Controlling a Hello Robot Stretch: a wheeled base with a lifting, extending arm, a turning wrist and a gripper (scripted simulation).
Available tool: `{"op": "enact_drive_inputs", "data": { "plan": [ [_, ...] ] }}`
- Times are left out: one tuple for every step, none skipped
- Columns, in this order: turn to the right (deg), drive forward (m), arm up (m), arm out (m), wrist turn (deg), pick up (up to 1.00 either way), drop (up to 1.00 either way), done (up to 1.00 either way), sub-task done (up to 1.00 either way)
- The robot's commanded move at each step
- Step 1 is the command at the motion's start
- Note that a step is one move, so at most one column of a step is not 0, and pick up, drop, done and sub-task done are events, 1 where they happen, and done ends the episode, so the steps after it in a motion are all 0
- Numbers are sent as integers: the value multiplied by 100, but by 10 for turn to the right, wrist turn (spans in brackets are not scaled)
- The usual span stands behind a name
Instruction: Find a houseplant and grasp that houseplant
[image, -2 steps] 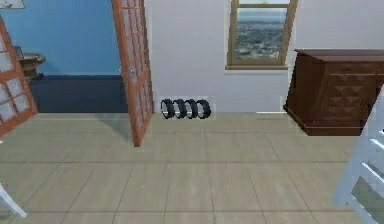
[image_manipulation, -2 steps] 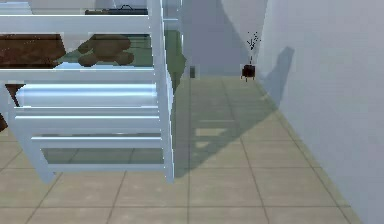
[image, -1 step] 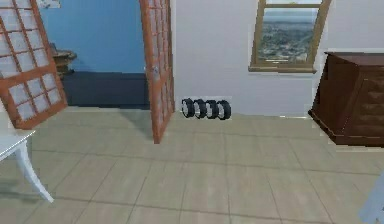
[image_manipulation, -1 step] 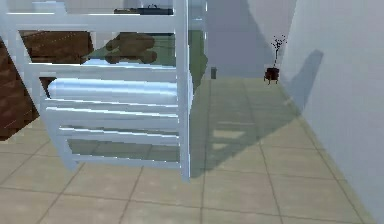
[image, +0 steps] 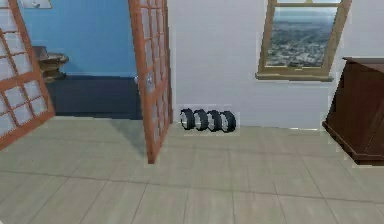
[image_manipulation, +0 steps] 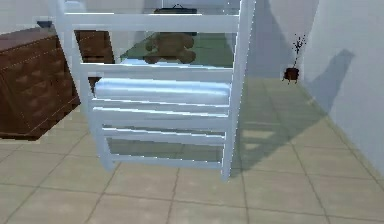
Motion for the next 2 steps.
{"op": "enact_drive_inputs", "data": {
  "plan": [
    [-450, 0, 0, 0, 0, 0, 0, 0, 0],
    [-30, 0, 0, 0, 0, 0, 0, 0, 0]
  ]
}}
